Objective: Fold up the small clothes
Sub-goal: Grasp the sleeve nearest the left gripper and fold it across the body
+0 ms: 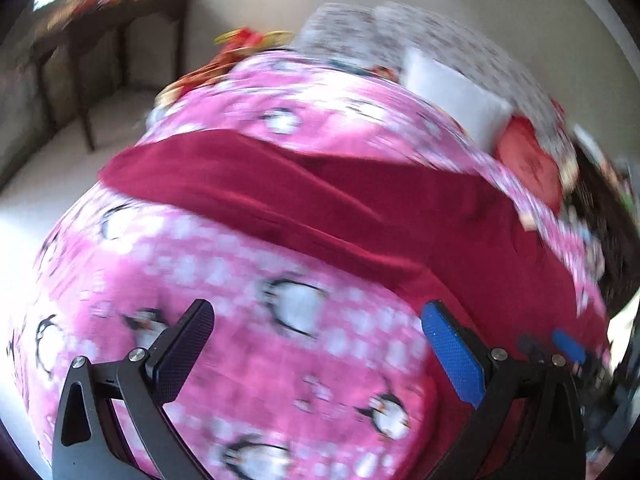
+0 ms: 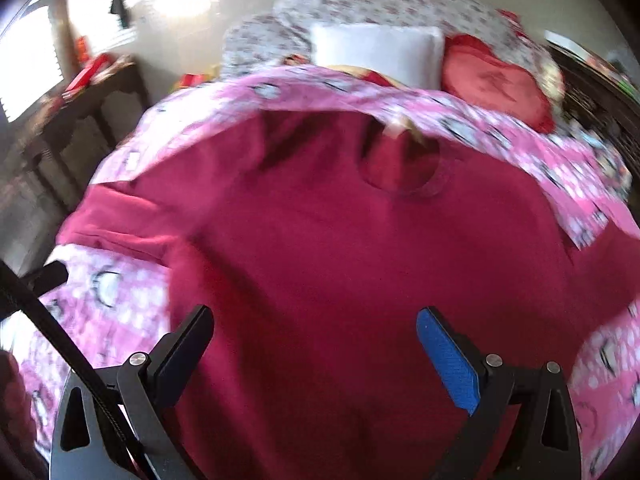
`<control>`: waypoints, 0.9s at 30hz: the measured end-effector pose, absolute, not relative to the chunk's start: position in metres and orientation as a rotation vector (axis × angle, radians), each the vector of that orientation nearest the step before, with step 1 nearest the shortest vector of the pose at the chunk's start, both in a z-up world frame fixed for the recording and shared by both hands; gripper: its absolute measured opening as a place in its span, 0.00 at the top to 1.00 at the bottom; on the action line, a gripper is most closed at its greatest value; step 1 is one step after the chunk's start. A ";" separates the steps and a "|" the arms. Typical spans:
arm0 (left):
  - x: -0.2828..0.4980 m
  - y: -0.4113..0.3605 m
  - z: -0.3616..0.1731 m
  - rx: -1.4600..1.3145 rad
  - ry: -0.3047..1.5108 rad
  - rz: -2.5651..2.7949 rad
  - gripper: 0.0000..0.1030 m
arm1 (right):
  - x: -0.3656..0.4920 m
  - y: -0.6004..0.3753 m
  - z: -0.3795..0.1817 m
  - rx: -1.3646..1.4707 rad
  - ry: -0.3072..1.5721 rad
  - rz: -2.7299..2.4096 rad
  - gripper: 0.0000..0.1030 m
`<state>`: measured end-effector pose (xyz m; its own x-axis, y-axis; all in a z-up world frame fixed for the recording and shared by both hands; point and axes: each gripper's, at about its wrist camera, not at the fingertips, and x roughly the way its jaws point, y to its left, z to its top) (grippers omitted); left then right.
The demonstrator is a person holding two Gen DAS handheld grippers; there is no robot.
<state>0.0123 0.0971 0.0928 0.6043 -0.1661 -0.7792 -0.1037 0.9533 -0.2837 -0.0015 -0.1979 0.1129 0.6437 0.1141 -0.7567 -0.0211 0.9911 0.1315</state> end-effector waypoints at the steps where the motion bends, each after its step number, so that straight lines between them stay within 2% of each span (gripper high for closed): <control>1: 0.016 0.115 0.092 -0.360 0.920 -0.010 0.00 | 0.002 -0.192 0.115 0.106 0.865 0.106 0.00; 9: 0.059 0.247 0.057 -0.724 0.903 0.205 0.00 | 0.023 -0.147 0.106 0.039 0.885 0.199 0.00; 13: 0.095 0.272 0.029 -0.891 0.940 0.192 0.00 | 0.028 -0.150 0.097 0.052 0.914 0.196 0.00; 16: 0.112 0.273 0.020 -0.903 0.914 0.234 0.00 | 0.028 -0.158 0.094 0.069 0.924 0.192 0.00; 17: 0.115 0.273 0.021 -0.894 0.894 0.234 0.09 | 0.028 -0.161 0.095 0.074 0.924 0.192 0.00; 18: 0.120 0.270 0.022 -0.875 0.876 0.223 0.25 | 0.027 -0.163 0.095 0.077 0.927 0.194 0.00; 19: 0.125 0.269 0.021 -0.865 0.898 0.212 0.74 | 0.025 -0.165 0.097 0.078 0.928 0.198 0.00; 20: 0.129 0.268 0.019 -0.860 0.931 0.206 0.87 | 0.024 -0.169 0.098 0.078 0.927 0.199 0.00; 23: 0.124 0.260 0.036 -0.811 0.888 0.193 0.89 | 0.018 -0.184 0.106 0.075 0.912 0.191 0.00; 27: 0.097 0.218 0.105 -0.678 0.736 0.098 0.89 | 0.009 -0.218 0.115 0.107 0.877 0.147 0.00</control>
<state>0.0969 0.2177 0.1053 0.7467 -0.1472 -0.6487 -0.3116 0.7842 -0.5366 0.0094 -0.2177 0.1153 0.6302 0.1716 -0.7572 -0.0842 0.9846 0.1530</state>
